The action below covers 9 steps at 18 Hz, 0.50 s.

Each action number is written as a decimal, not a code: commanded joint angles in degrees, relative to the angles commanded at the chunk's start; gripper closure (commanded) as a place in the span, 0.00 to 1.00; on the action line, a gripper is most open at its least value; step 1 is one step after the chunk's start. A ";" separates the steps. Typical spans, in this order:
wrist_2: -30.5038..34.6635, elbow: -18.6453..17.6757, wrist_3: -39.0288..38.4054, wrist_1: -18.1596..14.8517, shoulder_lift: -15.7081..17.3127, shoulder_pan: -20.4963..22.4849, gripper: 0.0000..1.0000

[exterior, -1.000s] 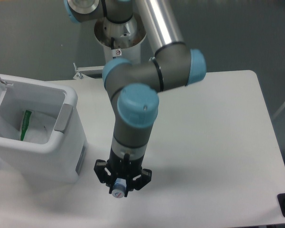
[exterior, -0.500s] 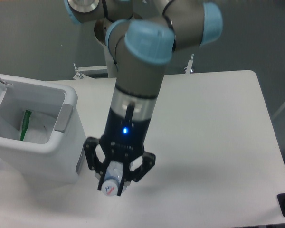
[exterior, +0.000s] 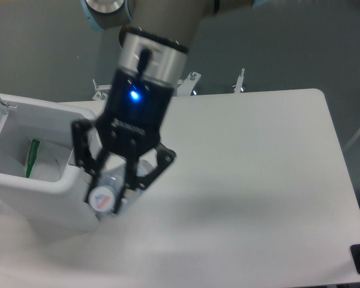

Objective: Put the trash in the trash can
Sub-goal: 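Lift the bottle and carry it over the trash bin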

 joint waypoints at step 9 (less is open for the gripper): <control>0.09 -1.75 -4.49 0.00 3.16 -7.12 1.00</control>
